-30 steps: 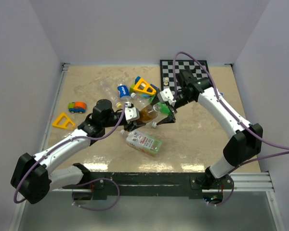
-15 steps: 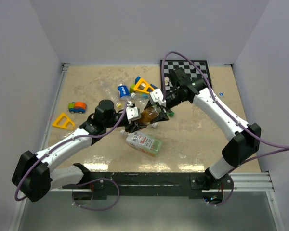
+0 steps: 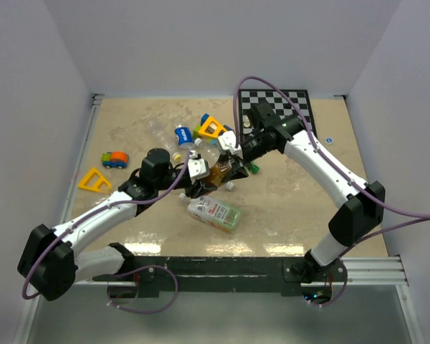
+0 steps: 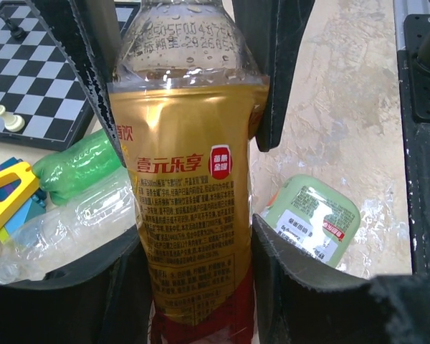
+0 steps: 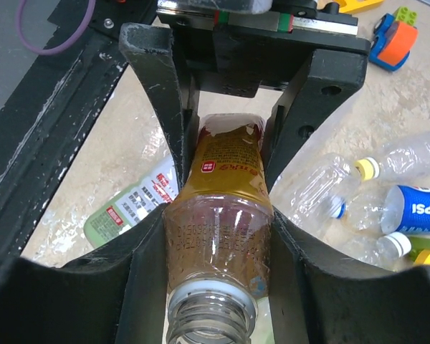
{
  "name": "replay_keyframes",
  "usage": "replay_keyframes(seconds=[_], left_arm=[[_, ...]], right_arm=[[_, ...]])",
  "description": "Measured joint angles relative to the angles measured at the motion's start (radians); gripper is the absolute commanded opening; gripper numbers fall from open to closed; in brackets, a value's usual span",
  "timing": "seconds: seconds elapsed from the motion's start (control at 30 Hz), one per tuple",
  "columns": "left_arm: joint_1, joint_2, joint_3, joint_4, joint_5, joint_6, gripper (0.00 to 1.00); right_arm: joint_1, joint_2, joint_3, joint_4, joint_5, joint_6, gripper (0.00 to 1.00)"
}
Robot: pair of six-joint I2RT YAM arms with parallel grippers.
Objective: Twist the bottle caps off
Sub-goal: Place the plastic bottle at the corner of the board.
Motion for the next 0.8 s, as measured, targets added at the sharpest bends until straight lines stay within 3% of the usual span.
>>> replay_keyframes(seconds=[0.17, 0.23, 0.53, 0.8], left_arm=[[0.000, -0.026, 0.000, 0.004, -0.053, 0.006, 0.91], [0.000, -0.051, 0.003, 0.007, -0.087, 0.014, 0.99], [0.001, -0.135, 0.019, 0.002, -0.247, 0.018, 1.00], [0.007, -0.206, 0.021, 0.003, -0.432, -0.002, 1.00]], right_arm=[[-0.056, -0.014, 0.000, 0.007, 0.004, 0.032, 0.00], [-0.114, -0.027, -0.002, 0.005, 0.006, 0.047, 0.00], [-0.369, -0.158, -0.005, 0.005, 0.091, 0.092, 0.00], [-0.609, -0.135, 0.130, -0.060, 0.251, 0.109, 0.02]])
